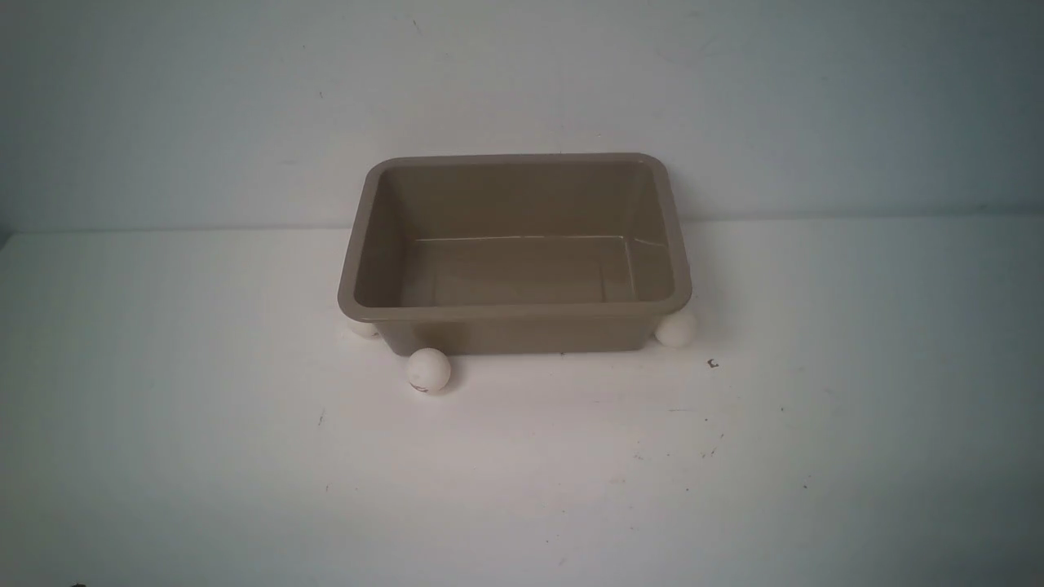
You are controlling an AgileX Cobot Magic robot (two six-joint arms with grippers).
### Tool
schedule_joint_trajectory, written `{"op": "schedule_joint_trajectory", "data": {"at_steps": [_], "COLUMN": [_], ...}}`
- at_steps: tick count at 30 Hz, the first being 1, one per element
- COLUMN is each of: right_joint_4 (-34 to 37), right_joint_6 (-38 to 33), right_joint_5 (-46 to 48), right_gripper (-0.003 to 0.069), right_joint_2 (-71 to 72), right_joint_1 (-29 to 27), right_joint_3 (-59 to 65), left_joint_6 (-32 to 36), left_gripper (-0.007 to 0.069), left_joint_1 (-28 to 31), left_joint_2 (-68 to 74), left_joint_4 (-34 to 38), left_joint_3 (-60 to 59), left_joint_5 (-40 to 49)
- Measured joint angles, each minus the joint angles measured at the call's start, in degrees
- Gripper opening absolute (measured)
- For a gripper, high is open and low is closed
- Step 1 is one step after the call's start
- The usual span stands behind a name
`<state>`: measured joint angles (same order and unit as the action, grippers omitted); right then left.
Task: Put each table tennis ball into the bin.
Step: Use the right arm to clamp the table tennis ball closest to it
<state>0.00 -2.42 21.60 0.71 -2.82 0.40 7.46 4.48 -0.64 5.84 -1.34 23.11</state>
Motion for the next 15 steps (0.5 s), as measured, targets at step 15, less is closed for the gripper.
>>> {"op": "schedule_joint_trajectory", "data": {"at_steps": [15], "right_joint_4": [0.0], "right_joint_6": [0.32], "right_joint_5": [11.0], "right_gripper": [0.0243], "right_joint_2": [-4.08], "right_joint_1": [0.0], "right_joint_3": [-23.18], "left_joint_6": [0.0], "left_gripper": [0.0426], "left_joint_1": [0.0], "left_joint_2": [0.0], "left_joint_4": [0.0], "left_joint_3": [0.0], "left_joint_5": [0.0]}}
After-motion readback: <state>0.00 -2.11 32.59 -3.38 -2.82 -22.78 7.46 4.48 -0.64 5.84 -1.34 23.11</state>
